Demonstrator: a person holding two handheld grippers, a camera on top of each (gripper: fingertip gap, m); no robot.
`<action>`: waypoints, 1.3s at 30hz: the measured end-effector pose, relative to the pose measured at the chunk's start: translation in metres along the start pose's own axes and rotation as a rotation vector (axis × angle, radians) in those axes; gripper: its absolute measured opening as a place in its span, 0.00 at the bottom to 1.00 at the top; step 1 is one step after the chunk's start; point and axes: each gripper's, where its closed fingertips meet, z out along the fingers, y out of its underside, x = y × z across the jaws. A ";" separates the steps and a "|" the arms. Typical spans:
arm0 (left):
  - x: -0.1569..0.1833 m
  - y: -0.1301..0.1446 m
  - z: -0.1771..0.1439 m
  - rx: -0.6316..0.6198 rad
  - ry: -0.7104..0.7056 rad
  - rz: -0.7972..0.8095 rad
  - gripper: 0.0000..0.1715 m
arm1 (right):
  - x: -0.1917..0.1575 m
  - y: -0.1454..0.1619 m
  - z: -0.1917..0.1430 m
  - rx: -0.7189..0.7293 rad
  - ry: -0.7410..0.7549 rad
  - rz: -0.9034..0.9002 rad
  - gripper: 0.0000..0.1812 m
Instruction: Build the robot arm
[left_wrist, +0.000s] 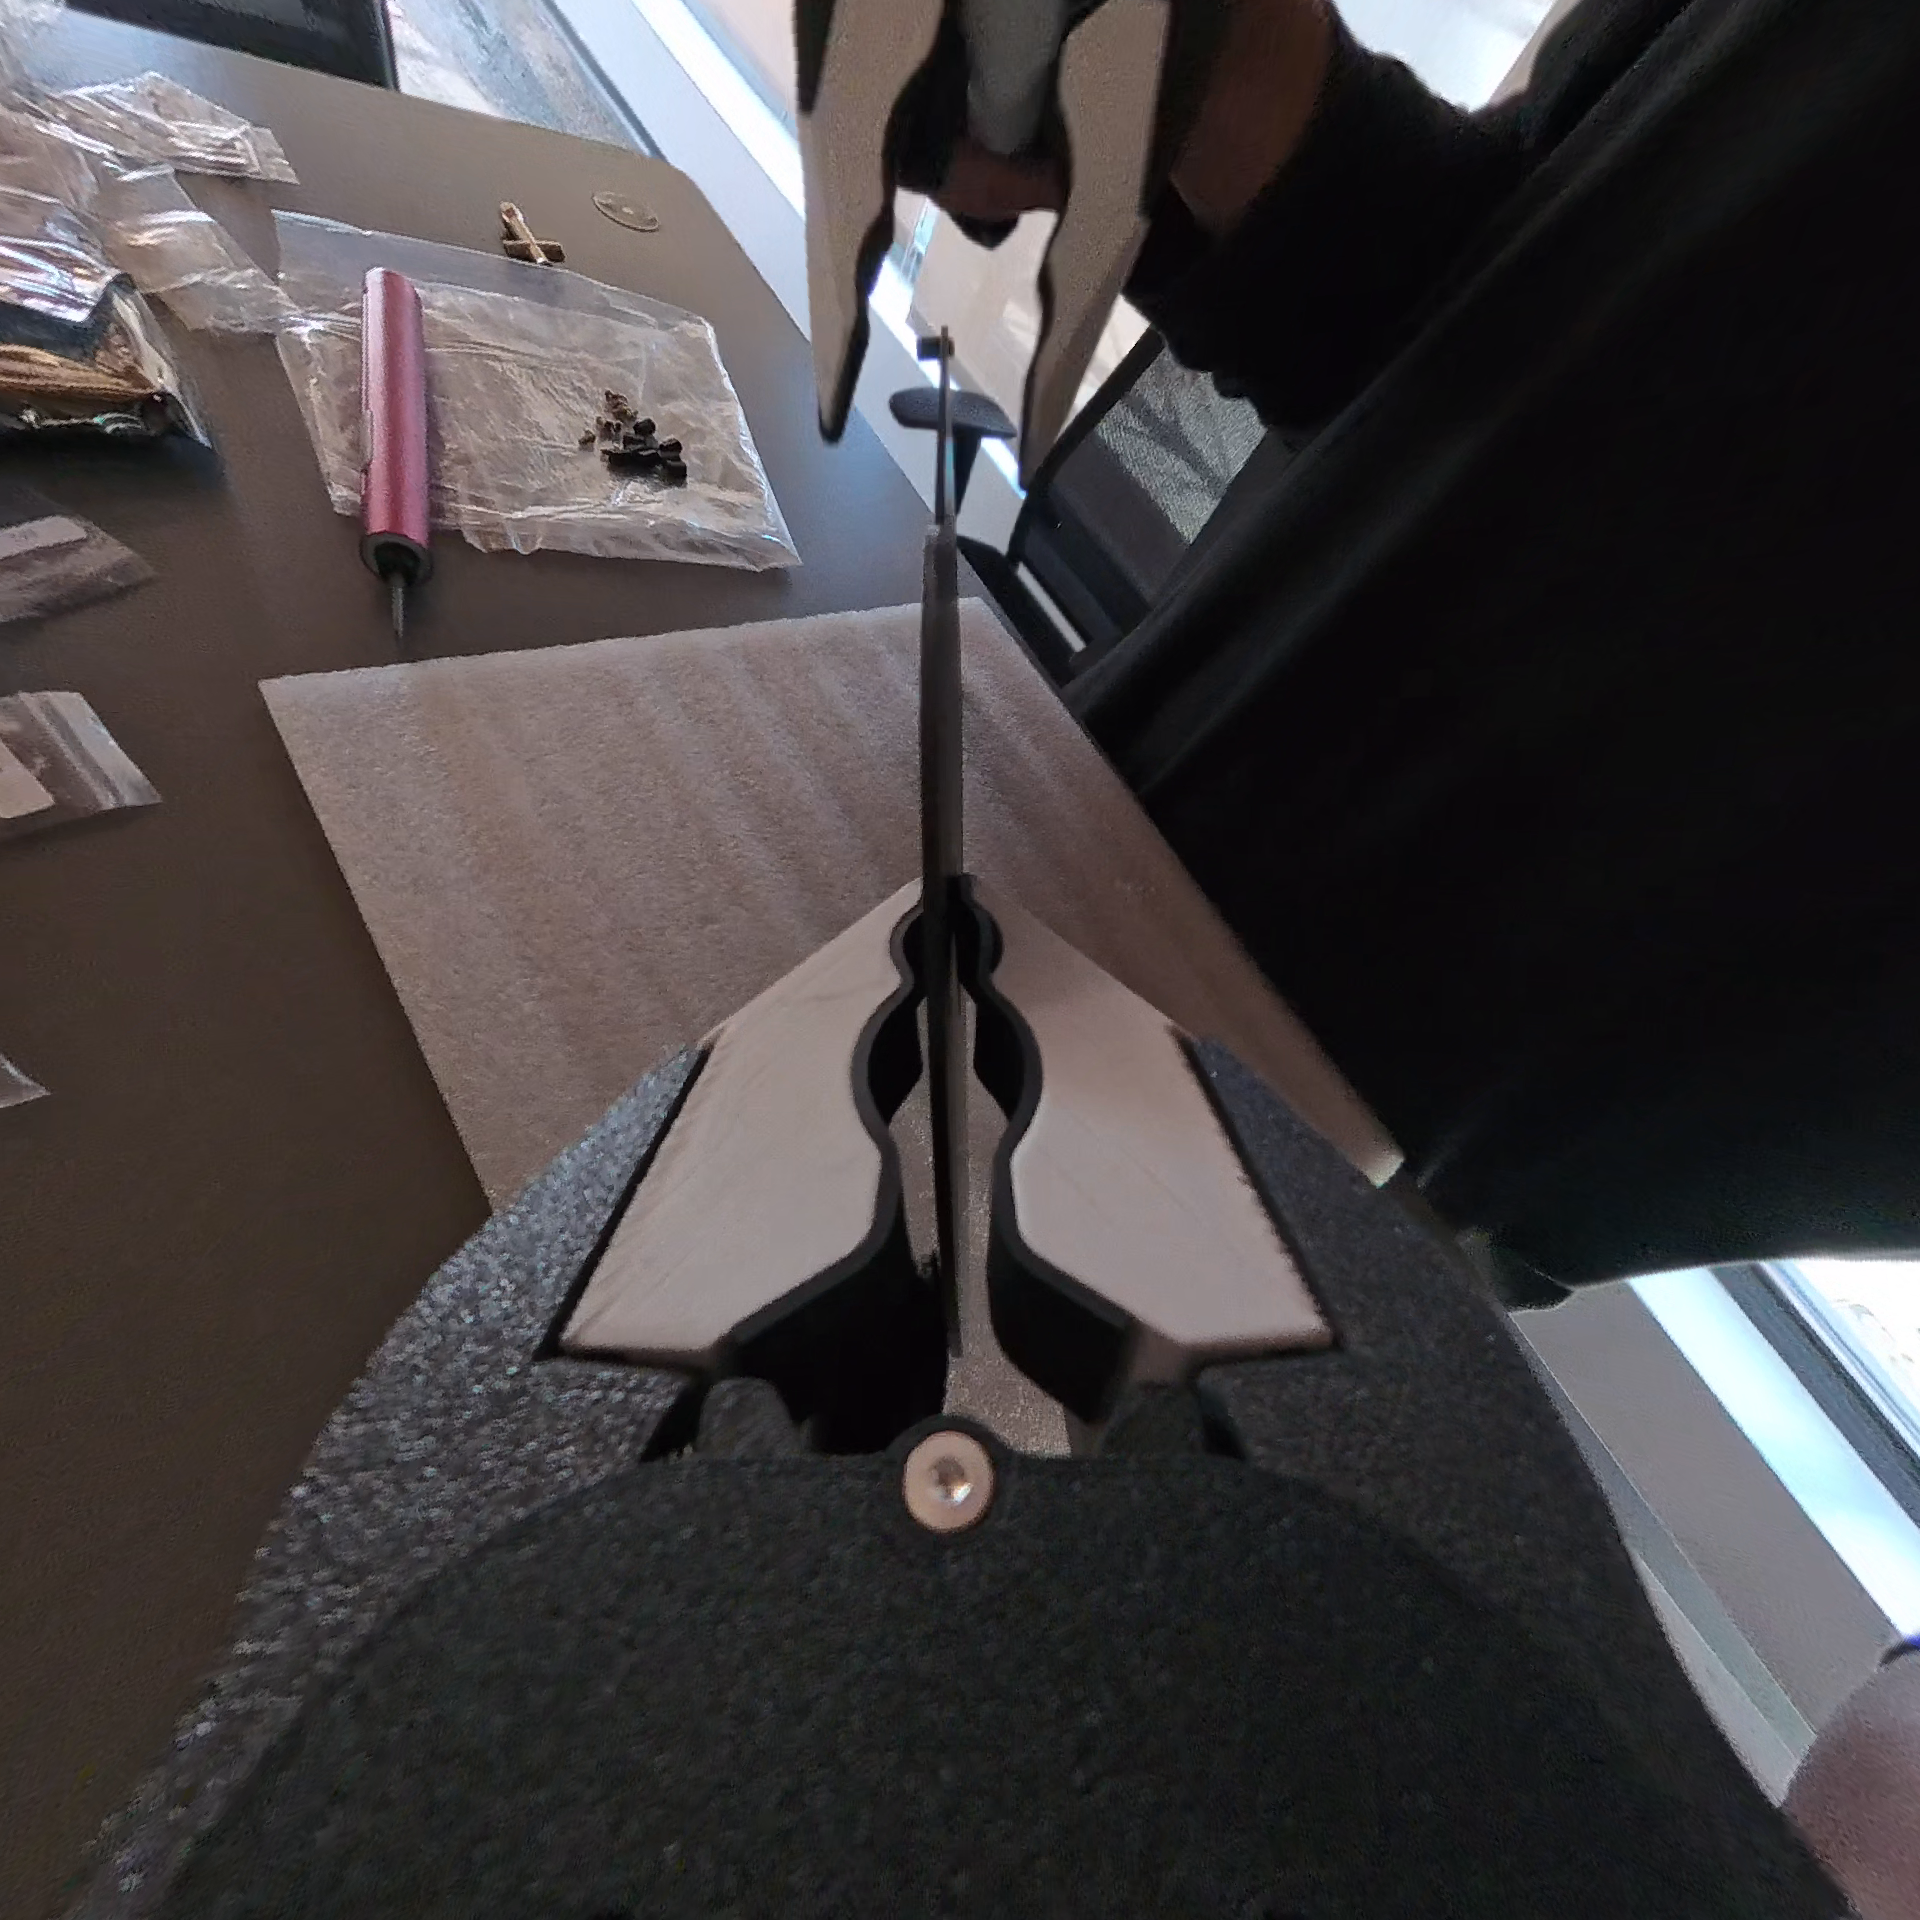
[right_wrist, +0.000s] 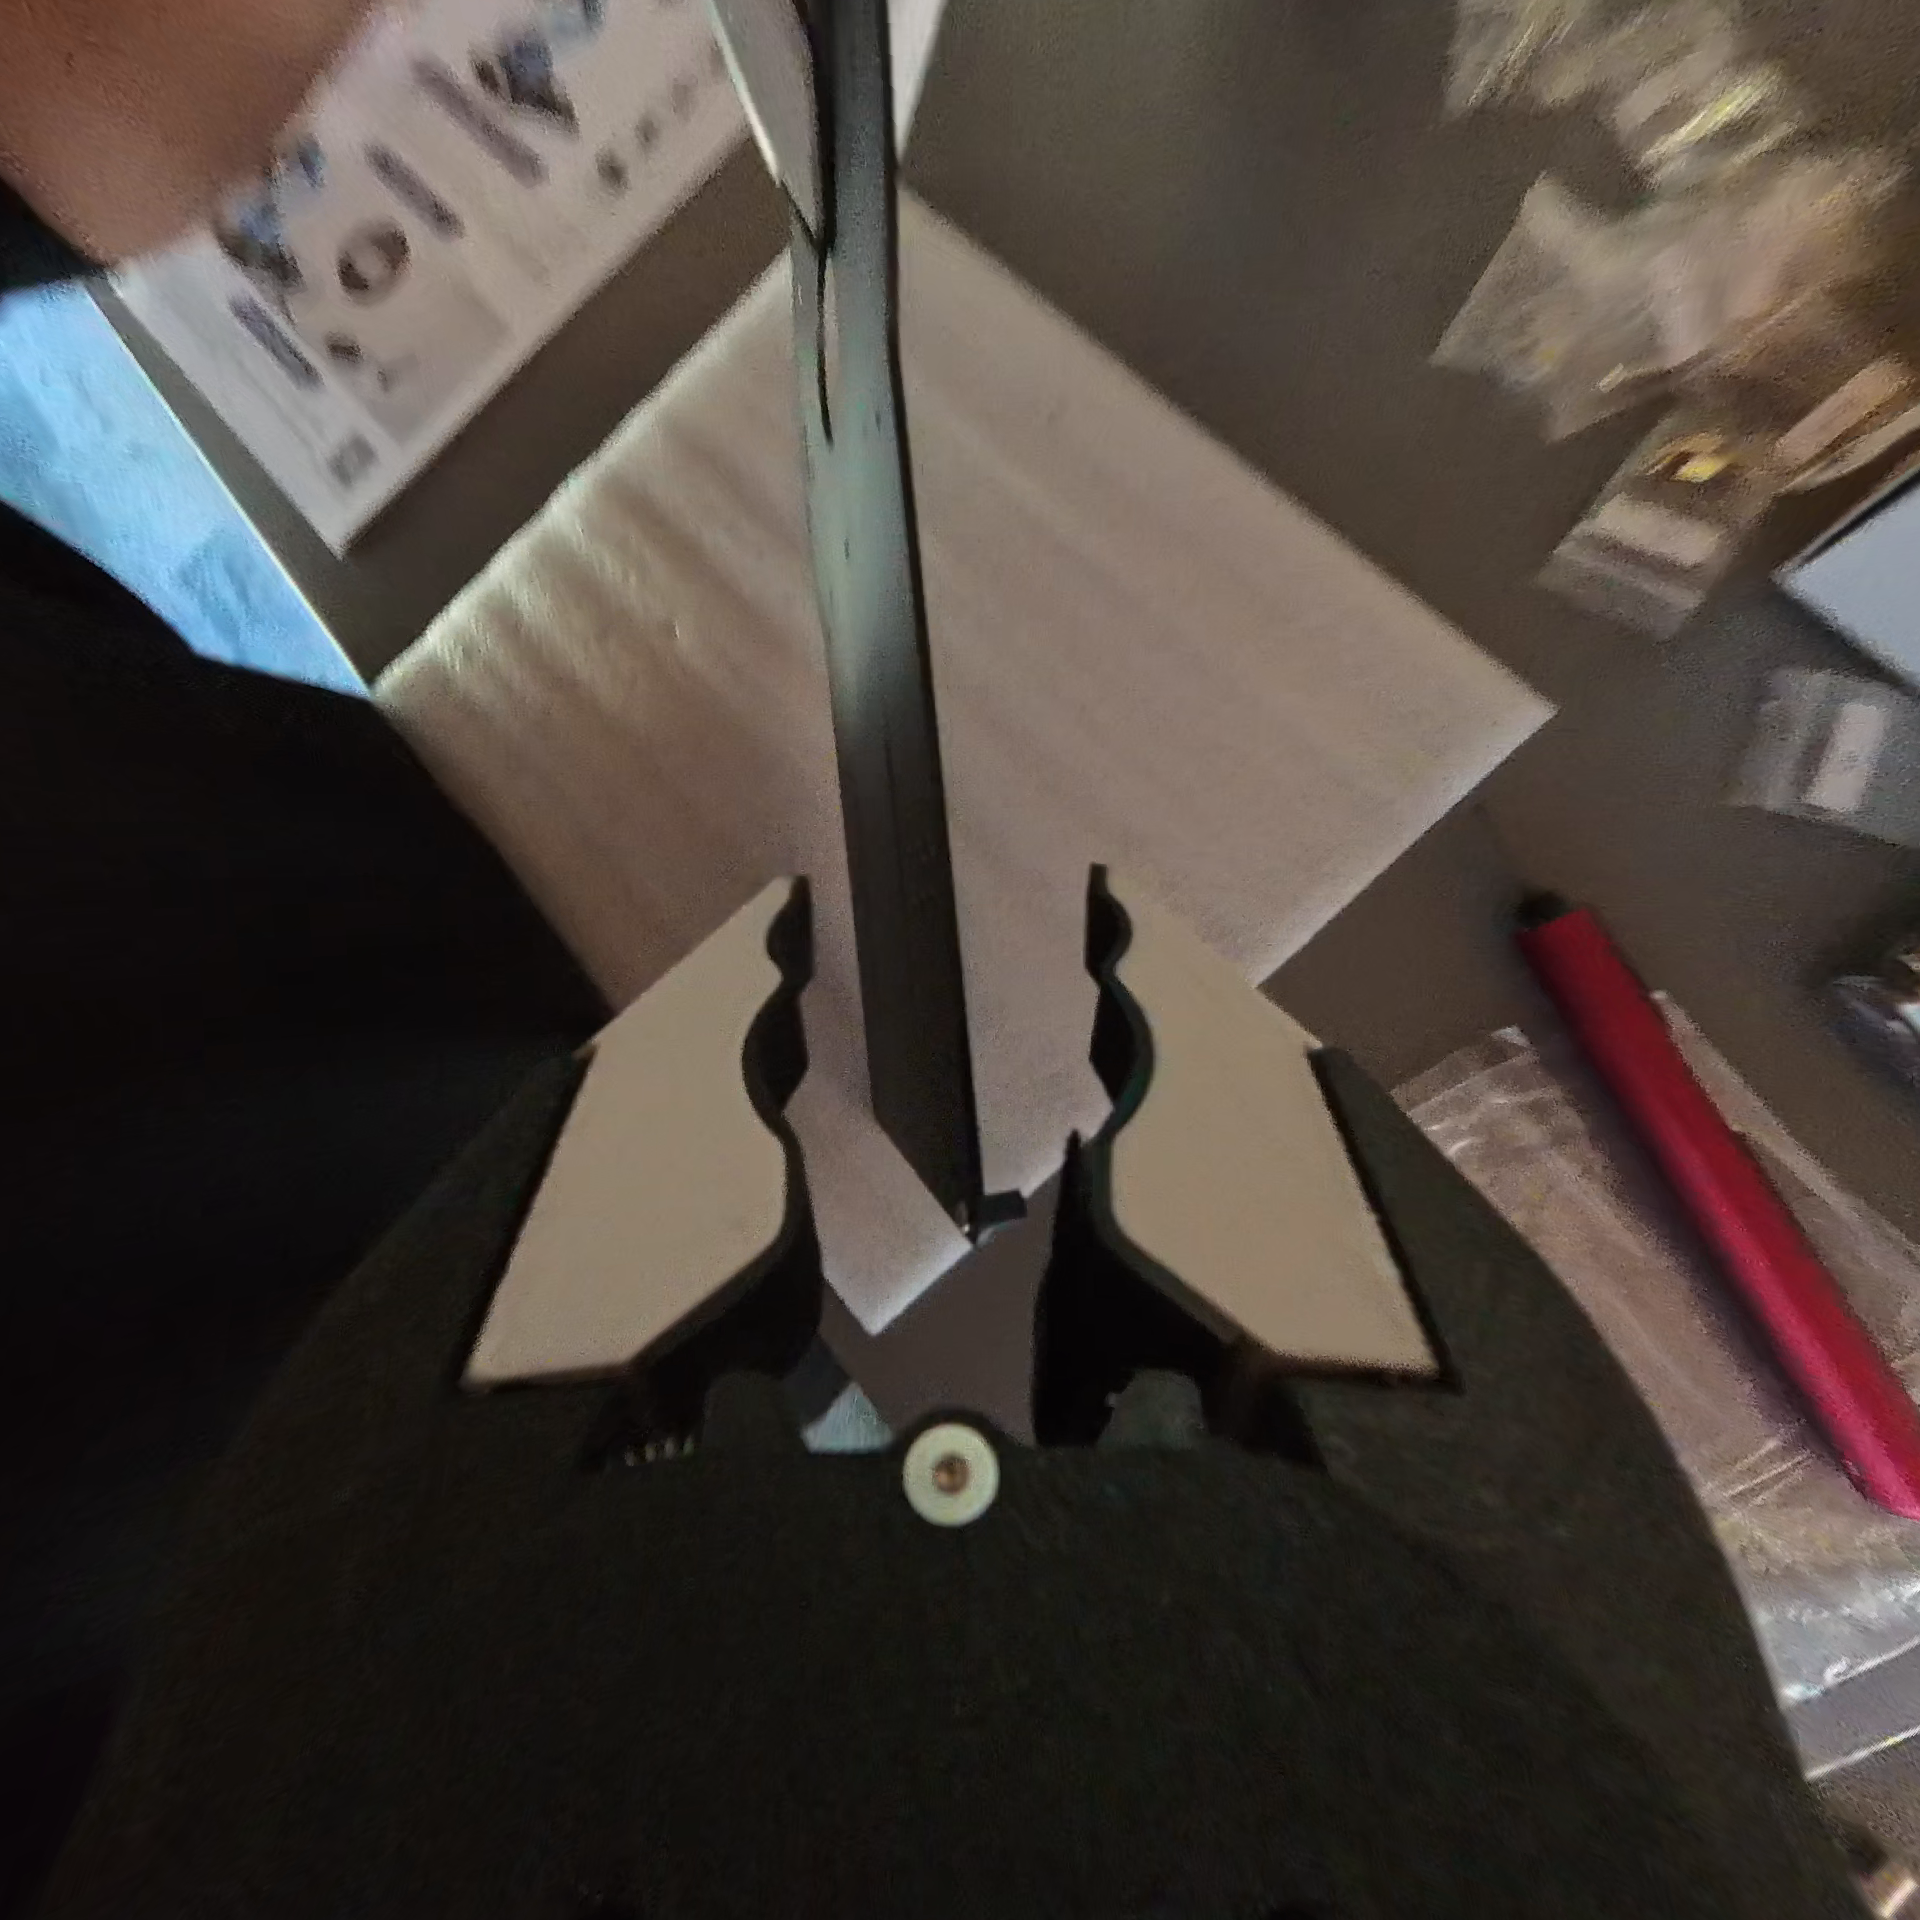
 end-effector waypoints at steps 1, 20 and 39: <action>0.003 0.000 0.000 -0.007 -0.009 0.008 0.00 | -0.001 0.005 0.004 -0.047 -0.020 0.008 0.26; 0.021 0.009 0.010 -0.599 -0.105 -0.017 0.28 | -0.040 0.030 0.006 0.551 -0.112 0.108 0.00; 0.051 -0.062 0.008 -0.740 -0.083 0.220 0.00 | -0.039 -0.029 -0.019 0.870 -0.073 0.007 0.25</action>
